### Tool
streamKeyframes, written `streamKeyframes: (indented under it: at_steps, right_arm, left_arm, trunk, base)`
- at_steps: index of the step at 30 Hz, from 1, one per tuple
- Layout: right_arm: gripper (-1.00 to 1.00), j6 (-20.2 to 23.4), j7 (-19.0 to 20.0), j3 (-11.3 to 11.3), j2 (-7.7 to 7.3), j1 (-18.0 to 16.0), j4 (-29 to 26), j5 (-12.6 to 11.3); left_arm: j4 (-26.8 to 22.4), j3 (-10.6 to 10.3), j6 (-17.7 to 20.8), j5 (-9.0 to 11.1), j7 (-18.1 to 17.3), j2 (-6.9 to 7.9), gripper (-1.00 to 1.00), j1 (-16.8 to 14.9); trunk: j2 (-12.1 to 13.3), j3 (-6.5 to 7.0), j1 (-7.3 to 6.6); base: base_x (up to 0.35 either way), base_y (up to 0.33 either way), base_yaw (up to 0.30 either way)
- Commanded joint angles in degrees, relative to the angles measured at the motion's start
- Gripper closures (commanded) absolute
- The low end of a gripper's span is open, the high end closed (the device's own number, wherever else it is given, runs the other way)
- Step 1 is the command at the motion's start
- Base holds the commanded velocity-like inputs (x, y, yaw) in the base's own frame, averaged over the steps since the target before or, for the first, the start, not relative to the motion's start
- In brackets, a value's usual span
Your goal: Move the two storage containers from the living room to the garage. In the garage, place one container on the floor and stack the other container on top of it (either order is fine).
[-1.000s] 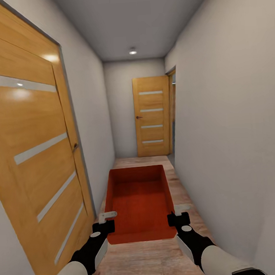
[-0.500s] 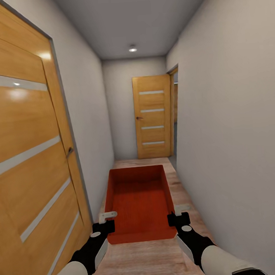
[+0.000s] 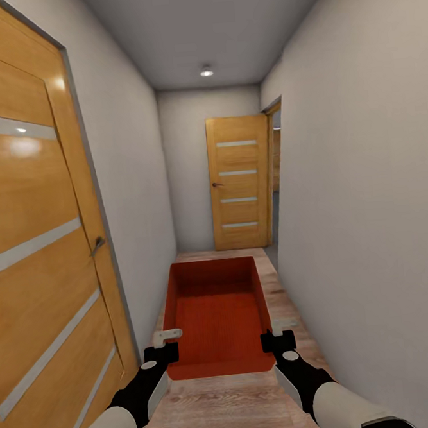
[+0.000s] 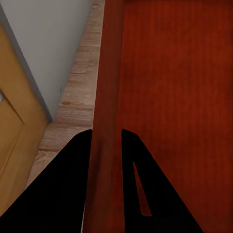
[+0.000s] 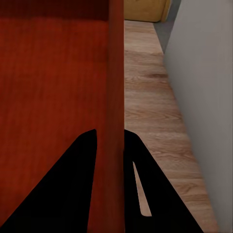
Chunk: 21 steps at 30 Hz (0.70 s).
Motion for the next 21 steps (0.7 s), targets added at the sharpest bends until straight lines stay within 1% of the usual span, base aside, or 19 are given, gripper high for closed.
streamKeyframes:
  at_steps: [1, 21]
  right_arm:
    - [1.0, -0.1, -0.6, -0.5, -0.24, -0.1, 0.1, 0.2]
    - [1.0, 0.0, -0.6, -0.5, -0.28, -0.1, 0.1, 0.2]
  left_arm:
    - [-0.1, 0.6, 0.0, -0.7, 0.7, 2.51, 1.0, 0.0]
    - [-0.2, 0.6, 0.0, -0.7, 0.7, 2.47, 1.0, 0.0]
  trunk:
    - [-0.1, -0.08, 0.04]
    - [-0.1, -0.08, 0.04]
  base:
    - [0.324, 0.0, 0.0]
    - [0.324, 0.0, 0.0]
